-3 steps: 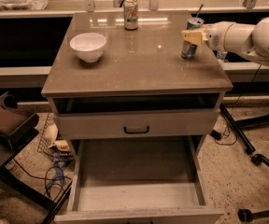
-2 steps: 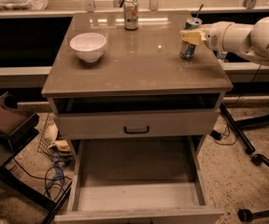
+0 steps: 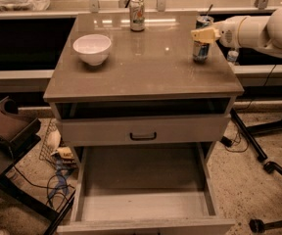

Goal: Place redbull can into middle drawer

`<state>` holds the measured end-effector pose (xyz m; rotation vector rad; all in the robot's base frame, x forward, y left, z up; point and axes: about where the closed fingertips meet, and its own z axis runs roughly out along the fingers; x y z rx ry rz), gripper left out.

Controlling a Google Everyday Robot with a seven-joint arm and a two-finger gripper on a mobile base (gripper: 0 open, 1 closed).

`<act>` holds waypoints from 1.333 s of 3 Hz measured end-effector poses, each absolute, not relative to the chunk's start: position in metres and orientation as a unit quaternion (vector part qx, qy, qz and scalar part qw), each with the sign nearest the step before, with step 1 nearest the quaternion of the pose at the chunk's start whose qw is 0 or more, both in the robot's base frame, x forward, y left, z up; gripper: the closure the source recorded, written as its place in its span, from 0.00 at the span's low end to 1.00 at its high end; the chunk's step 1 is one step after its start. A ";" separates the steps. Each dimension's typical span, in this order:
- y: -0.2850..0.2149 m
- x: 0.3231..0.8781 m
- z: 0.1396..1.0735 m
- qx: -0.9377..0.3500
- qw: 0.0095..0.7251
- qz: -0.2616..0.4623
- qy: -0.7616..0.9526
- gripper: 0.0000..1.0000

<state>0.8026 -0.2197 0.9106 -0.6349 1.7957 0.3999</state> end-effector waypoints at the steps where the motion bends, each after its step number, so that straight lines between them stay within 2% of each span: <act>1: -0.215 0.773 0.941 -0.293 0.565 0.155 0.755 1.00; 3: -0.199 0.660 1.001 -0.314 0.579 0.148 0.738 1.00; 4: -0.201 0.594 1.013 -0.323 0.581 0.182 0.724 1.00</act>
Offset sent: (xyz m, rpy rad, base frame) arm -0.1640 0.0212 0.1151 -0.1229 -0.0866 0.0342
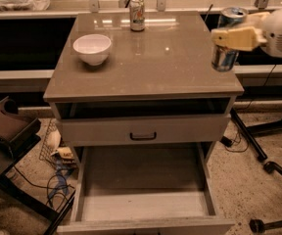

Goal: Place redbull can into middle drawer

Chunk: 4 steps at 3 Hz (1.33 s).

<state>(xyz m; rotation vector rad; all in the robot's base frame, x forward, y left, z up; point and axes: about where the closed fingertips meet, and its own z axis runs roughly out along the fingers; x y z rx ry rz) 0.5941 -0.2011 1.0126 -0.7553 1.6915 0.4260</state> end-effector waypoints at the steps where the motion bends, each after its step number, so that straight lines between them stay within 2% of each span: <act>1: -0.210 0.534 1.006 -0.356 0.570 0.251 0.697 1.00; 3: -0.211 0.469 0.947 -0.410 0.526 0.377 0.643 1.00; 4: -0.209 0.470 0.943 -0.412 0.526 0.379 0.641 1.00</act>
Offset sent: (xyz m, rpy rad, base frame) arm -0.1581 -0.0247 -0.0594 0.1830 0.0936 0.4842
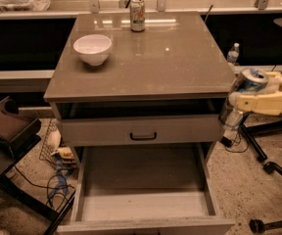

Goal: Place redbull can into middle drawer

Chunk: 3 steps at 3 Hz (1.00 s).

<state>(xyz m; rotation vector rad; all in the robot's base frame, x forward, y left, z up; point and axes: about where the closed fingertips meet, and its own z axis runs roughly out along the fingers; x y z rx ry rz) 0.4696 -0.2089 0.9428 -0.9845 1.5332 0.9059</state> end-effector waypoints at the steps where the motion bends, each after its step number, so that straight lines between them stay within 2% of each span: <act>1: -0.197 0.472 0.919 -0.419 0.526 0.389 0.630 1.00; 3: -0.159 0.473 0.784 -0.464 0.546 0.381 0.585 1.00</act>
Offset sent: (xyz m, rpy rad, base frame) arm 0.0010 0.0541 -0.1678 0.0626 -0.1890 0.1301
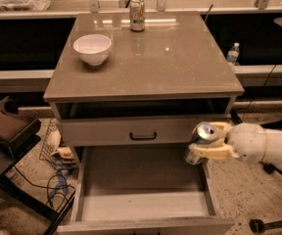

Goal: Place redbull can into middle drawer

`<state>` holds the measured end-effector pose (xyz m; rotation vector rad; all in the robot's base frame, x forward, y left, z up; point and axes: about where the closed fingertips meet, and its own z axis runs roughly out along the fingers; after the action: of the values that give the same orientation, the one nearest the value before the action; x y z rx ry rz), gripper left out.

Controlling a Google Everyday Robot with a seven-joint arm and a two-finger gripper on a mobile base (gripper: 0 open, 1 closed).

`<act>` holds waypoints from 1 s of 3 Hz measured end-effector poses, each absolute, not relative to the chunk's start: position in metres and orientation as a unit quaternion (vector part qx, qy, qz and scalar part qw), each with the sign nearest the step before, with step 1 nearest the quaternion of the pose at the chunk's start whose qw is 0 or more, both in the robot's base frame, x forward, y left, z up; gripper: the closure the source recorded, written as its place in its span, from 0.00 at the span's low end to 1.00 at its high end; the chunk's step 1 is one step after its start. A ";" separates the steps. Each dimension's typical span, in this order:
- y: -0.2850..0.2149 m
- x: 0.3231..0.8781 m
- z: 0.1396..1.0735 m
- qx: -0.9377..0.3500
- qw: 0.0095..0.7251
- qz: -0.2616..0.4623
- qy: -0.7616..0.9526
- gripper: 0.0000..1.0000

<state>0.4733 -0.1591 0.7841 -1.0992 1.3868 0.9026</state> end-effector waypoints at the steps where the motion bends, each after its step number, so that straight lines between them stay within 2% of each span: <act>1: -0.132 0.464 0.703 -0.496 0.519 0.360 0.596 1.00; 3: -0.081 0.458 0.606 -0.497 0.482 0.368 0.621 1.00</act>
Offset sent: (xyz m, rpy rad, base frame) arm -0.0245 0.0660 -0.1924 -0.2034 0.0716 0.0343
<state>0.4584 -0.0807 0.6063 -1.2105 1.5144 0.8967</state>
